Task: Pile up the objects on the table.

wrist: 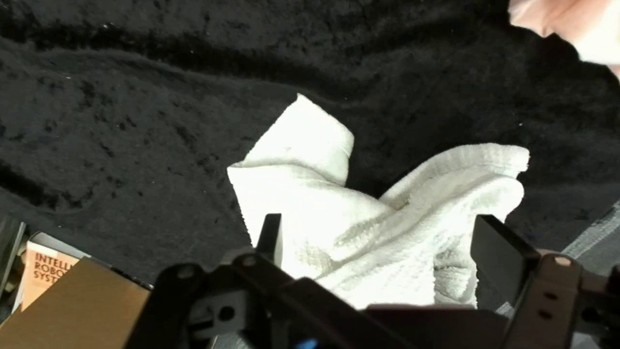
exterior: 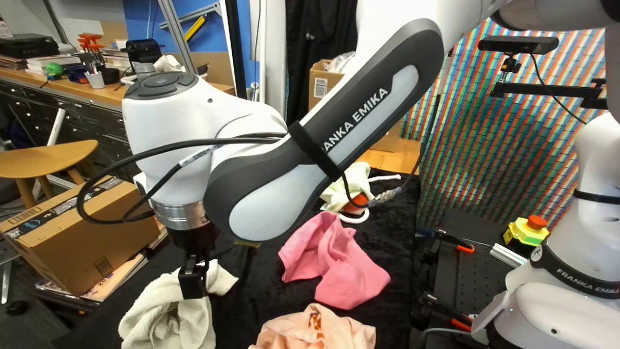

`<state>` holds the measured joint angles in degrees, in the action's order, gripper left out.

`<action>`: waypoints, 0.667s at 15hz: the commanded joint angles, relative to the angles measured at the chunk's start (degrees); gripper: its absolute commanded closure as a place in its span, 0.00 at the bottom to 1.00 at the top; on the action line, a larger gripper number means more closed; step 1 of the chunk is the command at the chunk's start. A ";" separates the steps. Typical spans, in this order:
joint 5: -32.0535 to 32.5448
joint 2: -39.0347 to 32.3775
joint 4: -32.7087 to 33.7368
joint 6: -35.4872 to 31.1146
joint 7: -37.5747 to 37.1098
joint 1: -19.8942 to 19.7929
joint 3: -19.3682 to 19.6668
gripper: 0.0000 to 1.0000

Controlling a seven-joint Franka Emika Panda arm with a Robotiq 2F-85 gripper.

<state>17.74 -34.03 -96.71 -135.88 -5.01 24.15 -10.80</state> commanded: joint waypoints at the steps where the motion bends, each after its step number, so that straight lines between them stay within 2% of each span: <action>1: -3.58 -3.29 3.82 -2.19 0.03 0.25 -0.82 0.00; 7: -10.47 -5.92 6.13 -3.55 -0.33 -0.12 -1.88 0.00; 10: -11.26 -7.32 7.09 -4.16 -0.04 0.21 -1.27 0.00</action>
<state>7.82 -39.15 -92.35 -138.93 -5.07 24.42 -11.89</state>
